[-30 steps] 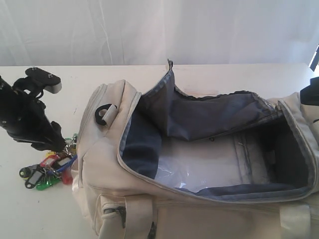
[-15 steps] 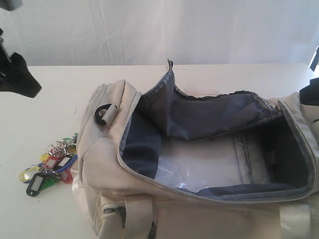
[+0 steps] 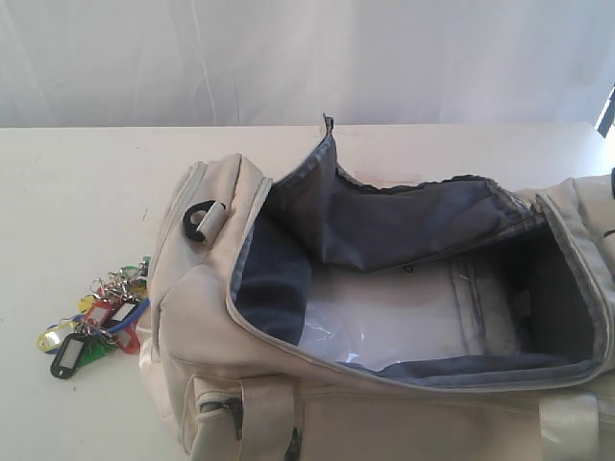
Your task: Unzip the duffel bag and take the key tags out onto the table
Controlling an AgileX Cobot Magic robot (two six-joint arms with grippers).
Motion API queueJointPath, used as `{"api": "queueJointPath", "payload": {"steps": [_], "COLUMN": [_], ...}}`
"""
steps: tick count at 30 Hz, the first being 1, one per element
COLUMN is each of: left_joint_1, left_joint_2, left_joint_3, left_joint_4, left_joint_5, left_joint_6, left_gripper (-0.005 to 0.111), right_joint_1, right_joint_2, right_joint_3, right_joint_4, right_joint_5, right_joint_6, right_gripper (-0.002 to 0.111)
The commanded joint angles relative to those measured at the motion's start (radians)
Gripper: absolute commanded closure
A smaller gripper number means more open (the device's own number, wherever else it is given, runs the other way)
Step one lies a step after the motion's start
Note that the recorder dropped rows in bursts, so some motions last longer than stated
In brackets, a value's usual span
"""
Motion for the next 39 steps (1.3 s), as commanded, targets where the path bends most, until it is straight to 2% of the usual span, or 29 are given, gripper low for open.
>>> {"api": "queueJointPath", "payload": {"steps": [1,5,26,28,33,39], "left_joint_1": [0.001,0.001,0.003,0.027,0.141,0.164], "left_joint_2": [-0.139,-0.188,-0.19,-0.203,-0.316,-0.495], "left_joint_3": [0.079,0.131,0.142,0.142,0.142,0.142], "left_joint_4": [-0.013,-0.013,-0.024,-0.024,-0.021,-0.021], "left_joint_5": [-0.047,-0.121,-0.118,-0.118,-0.118,-0.12], "left_joint_6": [-0.034,-0.03,-0.033,-0.033,-0.033,-0.033], "left_gripper": [0.107,0.107,0.107,0.107,0.107,0.107], "right_joint_1": [-0.006,-0.006,-0.006,-0.006,-0.006,-0.006], "right_joint_2": [-0.104,-0.14,-0.141,-0.141,-0.141,-0.141], "right_joint_3": [0.005,0.005,0.005,0.005,0.005,0.005], "right_joint_4": [0.011,0.011,0.009,0.009,0.009,0.009], "right_joint_5": [0.012,-0.001,0.029,0.029,0.027,0.025], "right_joint_6": [-0.015,-0.015,0.006,0.006,0.006,0.006], "right_gripper": [0.108,0.108,0.108,0.108,0.108,0.108]}}
